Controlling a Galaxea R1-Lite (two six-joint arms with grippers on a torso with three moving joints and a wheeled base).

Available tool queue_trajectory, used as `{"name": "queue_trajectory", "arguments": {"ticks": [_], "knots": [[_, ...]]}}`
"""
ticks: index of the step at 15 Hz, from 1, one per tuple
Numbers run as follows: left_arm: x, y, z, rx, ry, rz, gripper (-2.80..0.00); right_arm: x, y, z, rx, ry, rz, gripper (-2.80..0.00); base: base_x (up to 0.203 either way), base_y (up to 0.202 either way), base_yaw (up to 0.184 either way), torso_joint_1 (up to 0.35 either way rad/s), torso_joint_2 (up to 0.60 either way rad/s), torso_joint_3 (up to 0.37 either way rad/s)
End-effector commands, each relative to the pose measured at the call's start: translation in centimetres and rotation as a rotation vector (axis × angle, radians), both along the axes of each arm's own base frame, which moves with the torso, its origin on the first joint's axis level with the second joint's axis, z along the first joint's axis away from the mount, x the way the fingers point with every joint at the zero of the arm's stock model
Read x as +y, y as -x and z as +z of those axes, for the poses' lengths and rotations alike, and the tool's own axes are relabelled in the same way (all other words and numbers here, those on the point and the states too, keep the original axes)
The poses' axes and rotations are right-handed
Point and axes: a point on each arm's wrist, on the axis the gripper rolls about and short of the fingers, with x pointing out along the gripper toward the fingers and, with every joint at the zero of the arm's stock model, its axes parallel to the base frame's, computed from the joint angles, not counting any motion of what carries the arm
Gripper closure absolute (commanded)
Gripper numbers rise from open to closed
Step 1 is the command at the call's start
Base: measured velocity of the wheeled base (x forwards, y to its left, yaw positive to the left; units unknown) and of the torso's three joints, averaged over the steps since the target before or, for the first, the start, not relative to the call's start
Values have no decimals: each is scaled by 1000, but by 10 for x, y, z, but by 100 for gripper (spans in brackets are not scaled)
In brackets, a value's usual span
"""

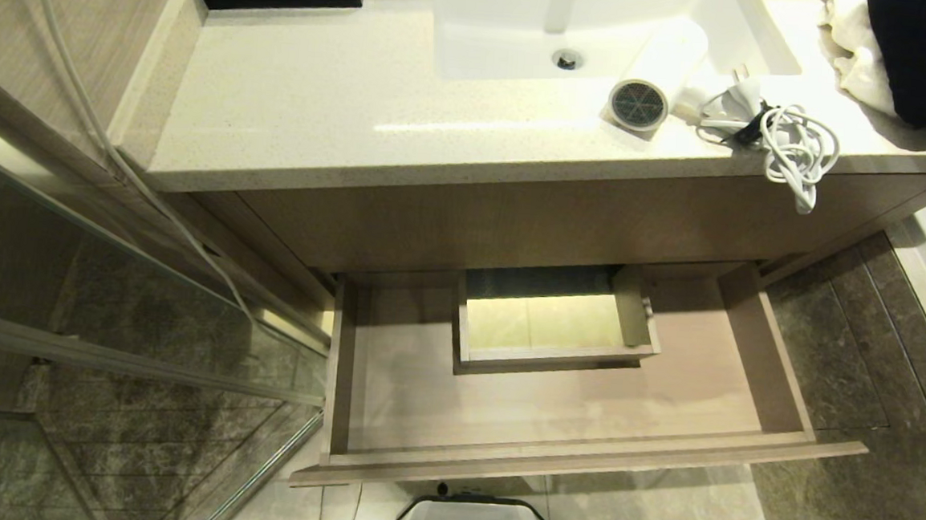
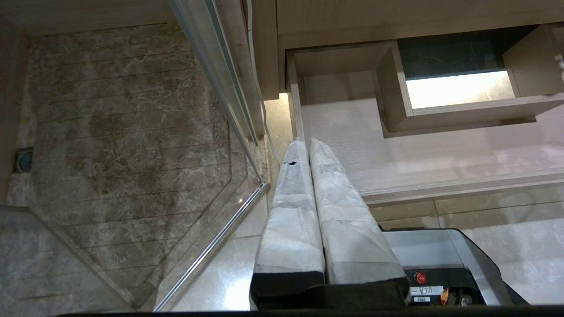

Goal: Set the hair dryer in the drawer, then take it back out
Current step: Pick up the hairdryer

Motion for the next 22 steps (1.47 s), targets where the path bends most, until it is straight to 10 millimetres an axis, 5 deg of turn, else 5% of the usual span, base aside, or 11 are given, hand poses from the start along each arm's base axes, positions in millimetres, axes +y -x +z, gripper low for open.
{"name": "queue_trajectory", "arguments": {"ticks": [1, 17, 20, 22], "knots": [[0, 0, 0, 1, 0, 0, 0, 0, 0, -12, -1, 1, 0, 0, 0, 0, 0, 0, 0, 0], [0, 0, 0, 1, 0, 0, 0, 0, 0, -11, 13, 23, 13, 0, 0, 0, 0, 0, 0, 0], [0, 0, 0, 1, 0, 0, 0, -3, 25, 39, -102, 6, 10, 0, 0, 0, 0, 0, 0, 0], [0, 0, 0, 0, 0, 0, 0, -10, 70, 93, -240, -15, 7, 0, 0, 0, 0, 0, 0, 0]]}}
